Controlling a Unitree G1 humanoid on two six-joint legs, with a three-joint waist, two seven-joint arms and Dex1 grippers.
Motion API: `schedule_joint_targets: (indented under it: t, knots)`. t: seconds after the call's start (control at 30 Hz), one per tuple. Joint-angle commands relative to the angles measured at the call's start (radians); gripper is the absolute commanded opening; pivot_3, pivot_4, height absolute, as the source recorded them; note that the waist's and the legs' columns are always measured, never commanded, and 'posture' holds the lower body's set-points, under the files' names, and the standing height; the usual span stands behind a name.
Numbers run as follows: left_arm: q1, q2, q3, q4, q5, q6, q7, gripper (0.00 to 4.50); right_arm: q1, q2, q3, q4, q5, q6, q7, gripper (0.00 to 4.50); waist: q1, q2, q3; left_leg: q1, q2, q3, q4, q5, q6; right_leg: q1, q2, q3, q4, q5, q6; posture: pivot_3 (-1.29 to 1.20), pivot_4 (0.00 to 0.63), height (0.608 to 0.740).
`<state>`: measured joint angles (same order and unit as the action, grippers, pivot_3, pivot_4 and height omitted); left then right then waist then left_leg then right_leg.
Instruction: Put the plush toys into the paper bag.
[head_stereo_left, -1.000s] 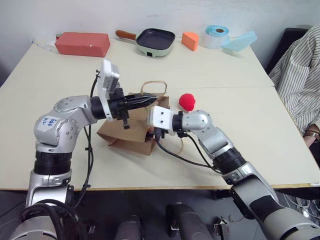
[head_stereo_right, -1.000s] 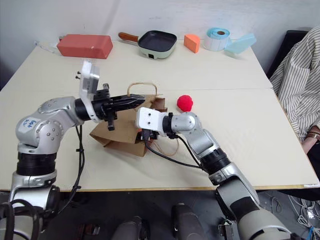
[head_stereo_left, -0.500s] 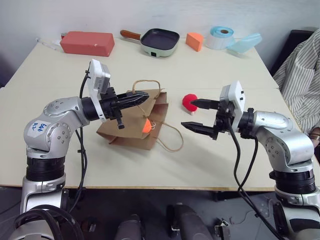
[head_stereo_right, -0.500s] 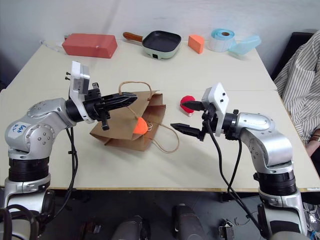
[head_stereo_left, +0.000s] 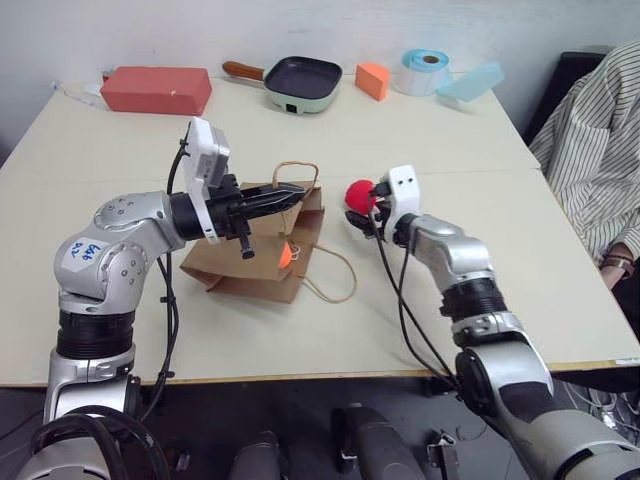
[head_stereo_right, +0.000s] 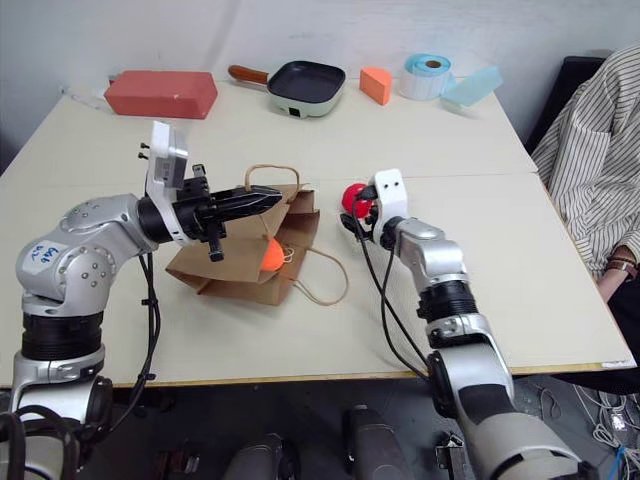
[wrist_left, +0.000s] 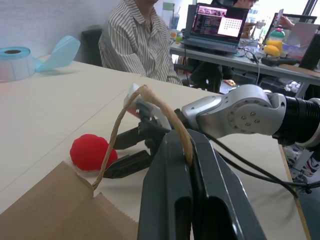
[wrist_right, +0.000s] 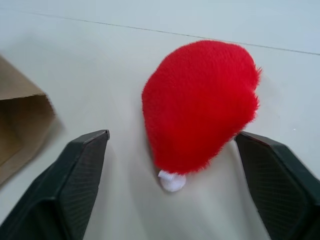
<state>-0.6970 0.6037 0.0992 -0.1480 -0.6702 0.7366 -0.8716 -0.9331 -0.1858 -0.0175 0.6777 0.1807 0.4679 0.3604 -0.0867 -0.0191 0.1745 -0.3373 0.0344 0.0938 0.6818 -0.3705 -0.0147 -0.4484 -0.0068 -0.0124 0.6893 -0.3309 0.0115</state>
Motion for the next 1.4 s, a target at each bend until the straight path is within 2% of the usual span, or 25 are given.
schedule_joint_targets:
  t: [0.03,0.3,0.37,0.47,0.57,0.67,0.8,0.9,1.0,1.1,1.23,1.4]
  knots:
    - [-0.019,0.010,0.021,-0.025,-0.007,-0.021,-0.004,0.00,-0.046,-0.001,-0.024,0.062,-0.026,-0.104,-0.041,2.83,0.001,0.000,0.000,0.000,0.000,0.000,0.000,0.000,0.000,0.000,0.000,0.000,0.000,0.000,0.000,0.00,0.150,0.740]
    - [-0.019,0.014,0.023,-0.021,-0.005,-0.025,-0.005,0.00,-0.064,0.002,-0.014,0.115,-0.048,-0.204,-0.015,0.04,-0.001,0.000,0.000,0.000,0.000,0.000,0.000,0.000,0.000,0.000,0.000,0.000,0.000,0.000,0.000,0.00,0.150,0.740]
    - [-0.024,0.015,0.023,-0.016,-0.005,-0.025,-0.005,0.00,-0.042,-0.017,-0.014,0.063,-0.045,-0.211,0.015,0.04,0.000,0.000,0.000,0.000,0.000,0.000,0.000,0.000,0.000,0.000,0.000,0.000,0.000,0.000,0.000,0.00,0.150,0.740]
    - [-0.026,0.019,0.027,-0.005,-0.004,-0.027,-0.008,0.00,0.030,-0.075,-0.035,-0.118,0.010,-0.148,0.113,0.04,0.005,0.000,0.000,-0.001,0.000,0.000,0.000,0.000,0.000,0.000,0.000,0.000,0.000,0.000,0.000,0.00,0.150,0.740]
    - [-0.028,0.025,0.029,0.004,-0.003,-0.030,-0.016,0.00,0.098,-0.160,0.004,-0.262,0.002,-0.077,0.202,0.04,0.010,0.000,0.000,-0.002,0.000,-0.001,0.000,0.000,0.001,0.000,0.000,0.000,-0.001,0.000,0.000,0.00,0.150,0.740]
    - [-0.039,0.023,0.024,0.018,0.003,-0.037,-0.017,0.00,0.124,-0.197,0.015,-0.329,-0.010,-0.064,0.210,0.04,0.006,0.000,0.000,-0.002,0.000,-0.001,0.000,0.000,0.001,0.000,0.000,0.000,-0.002,0.000,0.000,0.00,0.150,0.740]
    - [-0.057,0.016,0.023,0.028,0.004,-0.041,-0.011,0.00,0.170,-0.217,-0.035,-0.505,0.070,0.017,0.237,0.04,0.001,0.000,0.000,0.000,0.000,-0.001,-0.001,0.000,0.000,0.000,0.000,0.000,-0.001,0.000,0.000,0.00,0.150,0.740]
    - [-0.062,0.018,0.026,0.032,0.002,-0.038,-0.017,0.00,0.258,-0.267,-0.052,-0.720,0.163,0.077,0.327,0.04,0.008,0.000,0.000,0.000,0.000,-0.001,-0.001,0.000,-0.001,0.000,0.001,0.000,0.000,0.000,0.000,0.00,0.150,0.740]
    - [-0.074,0.018,0.033,0.036,-0.009,-0.032,-0.021,0.00,0.349,-0.322,-0.032,-0.891,0.221,0.119,0.397,0.04,0.022,0.000,0.000,-0.001,0.000,-0.002,-0.001,0.000,0.000,0.000,0.000,0.000,-0.002,0.000,0.000,0.00,0.150,0.740]
    - [-0.104,0.003,0.055,0.044,-0.039,-0.010,-0.008,0.00,0.400,-0.333,0.031,-0.998,0.234,0.143,0.417,0.04,0.028,0.000,0.000,-0.001,0.000,-0.001,-0.001,0.000,0.000,0.000,0.000,0.000,-0.005,0.000,0.000,0.00,0.150,0.740]
    - [-0.145,-0.022,0.093,0.043,-0.114,0.047,0.015,0.00,0.387,-0.285,0.156,-1.010,0.184,0.100,0.423,0.04,0.028,0.000,0.000,0.000,0.000,-0.001,-0.001,0.000,0.000,0.000,0.001,0.000,-0.005,0.000,0.000,0.00,0.150,0.740]
    - [-0.146,-0.017,0.085,0.002,-0.150,0.090,0.012,0.00,0.249,-0.166,0.301,-0.848,0.084,-0.044,0.446,0.04,0.024,0.000,0.000,0.000,0.000,-0.001,0.000,0.000,0.000,0.000,0.000,0.000,-0.005,0.000,0.000,0.00,0.150,0.740]
